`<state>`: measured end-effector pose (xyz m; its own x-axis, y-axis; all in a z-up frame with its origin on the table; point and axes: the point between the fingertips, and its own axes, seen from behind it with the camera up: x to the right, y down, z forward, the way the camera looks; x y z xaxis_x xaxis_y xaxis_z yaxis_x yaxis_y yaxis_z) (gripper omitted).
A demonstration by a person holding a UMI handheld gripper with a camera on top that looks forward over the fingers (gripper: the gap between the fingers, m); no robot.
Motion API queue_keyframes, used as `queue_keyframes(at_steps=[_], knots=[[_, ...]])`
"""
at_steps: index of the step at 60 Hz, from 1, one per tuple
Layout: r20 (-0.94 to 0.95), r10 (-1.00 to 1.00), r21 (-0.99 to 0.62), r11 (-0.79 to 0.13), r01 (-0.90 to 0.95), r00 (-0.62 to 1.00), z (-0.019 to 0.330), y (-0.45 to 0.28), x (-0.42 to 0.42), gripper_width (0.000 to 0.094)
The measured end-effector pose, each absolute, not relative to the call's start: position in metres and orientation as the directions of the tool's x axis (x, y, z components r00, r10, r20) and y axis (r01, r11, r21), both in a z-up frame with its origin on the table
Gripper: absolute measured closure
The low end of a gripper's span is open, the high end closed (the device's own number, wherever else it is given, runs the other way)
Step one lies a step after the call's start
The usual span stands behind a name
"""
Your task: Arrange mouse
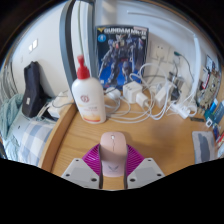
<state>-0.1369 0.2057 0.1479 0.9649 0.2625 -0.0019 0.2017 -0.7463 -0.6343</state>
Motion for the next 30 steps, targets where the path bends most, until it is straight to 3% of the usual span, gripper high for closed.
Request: queue_keyframes(at_steps=[5,10,22,30], knots=[[0.001,0.284,-0.685,-0.699,0.207,0.959,0.192,0.229,-0.12,0.0661],[0.033,0.285,-0.74,-0.638,0.215,0.958,0.259,0.253,-0.075,0.0662],[0.119,0.209,-0.844,-0.493,0.21,0.971,0.388,0.319,0.078,0.0661],[0.17,0.125,-0.85,-0.483,0.21,0.978,0.399,0.333,0.195,0.0665]])
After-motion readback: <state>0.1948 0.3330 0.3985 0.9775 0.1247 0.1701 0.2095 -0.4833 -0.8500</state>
